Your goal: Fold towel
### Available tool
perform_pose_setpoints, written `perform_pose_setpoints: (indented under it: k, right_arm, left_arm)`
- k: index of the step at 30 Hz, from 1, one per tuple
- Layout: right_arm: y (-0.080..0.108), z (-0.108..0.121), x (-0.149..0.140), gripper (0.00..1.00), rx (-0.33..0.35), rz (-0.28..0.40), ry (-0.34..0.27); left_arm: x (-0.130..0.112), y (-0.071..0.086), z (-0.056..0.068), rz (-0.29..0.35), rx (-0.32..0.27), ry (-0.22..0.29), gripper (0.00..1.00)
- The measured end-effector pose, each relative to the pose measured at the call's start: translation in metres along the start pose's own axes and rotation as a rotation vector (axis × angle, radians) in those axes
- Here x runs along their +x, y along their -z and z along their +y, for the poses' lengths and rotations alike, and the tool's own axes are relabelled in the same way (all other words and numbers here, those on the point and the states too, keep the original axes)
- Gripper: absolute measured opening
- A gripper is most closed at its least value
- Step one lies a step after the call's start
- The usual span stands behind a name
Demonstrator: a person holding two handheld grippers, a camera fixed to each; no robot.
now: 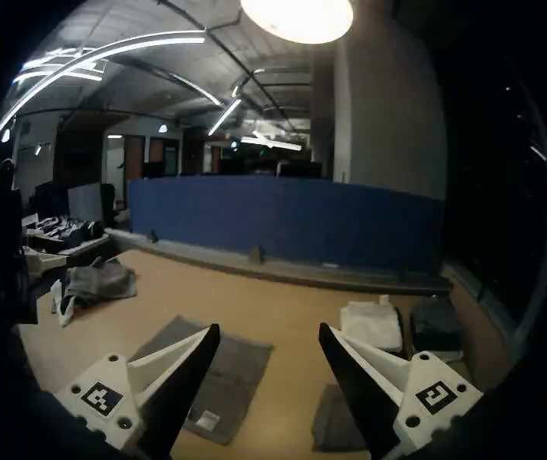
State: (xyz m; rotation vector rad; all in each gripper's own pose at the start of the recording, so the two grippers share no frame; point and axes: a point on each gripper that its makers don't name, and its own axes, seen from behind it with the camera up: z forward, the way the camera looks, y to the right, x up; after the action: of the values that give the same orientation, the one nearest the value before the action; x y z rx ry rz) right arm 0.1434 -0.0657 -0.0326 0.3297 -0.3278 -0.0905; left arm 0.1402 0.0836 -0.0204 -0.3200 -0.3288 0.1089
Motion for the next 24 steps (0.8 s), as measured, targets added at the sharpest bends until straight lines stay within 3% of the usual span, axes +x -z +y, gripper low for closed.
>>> perform_pose_setpoints:
  k: [3, 6, 15, 24]
  right_arm:
    - [0.0, -0.011, -0.018, 1.0, 0.059, -0.094, 0.022]
    - [0.002, -0.015, -0.028, 1.0, 0.086, -0.146, 0.05]
    - [0.0, -0.025, -0.037, 1.0, 0.131, -0.19, 0.095]
    - [-0.013, -0.032, -0.07, 1.0, 0.143, -0.242, 0.109]
  left_arm:
    - [-0.01, 0.0, 0.013, -0.063, -0.07, 0.001, 0.95]
    - [-0.014, 0.0, 0.019, -0.1, -0.108, 0.006, 0.95]
    - [-0.033, -0.004, 0.025, -0.151, -0.141, -0.022, 0.95]
    - [-0.072, -0.014, 0.039, -0.202, -0.174, -0.056, 0.95]
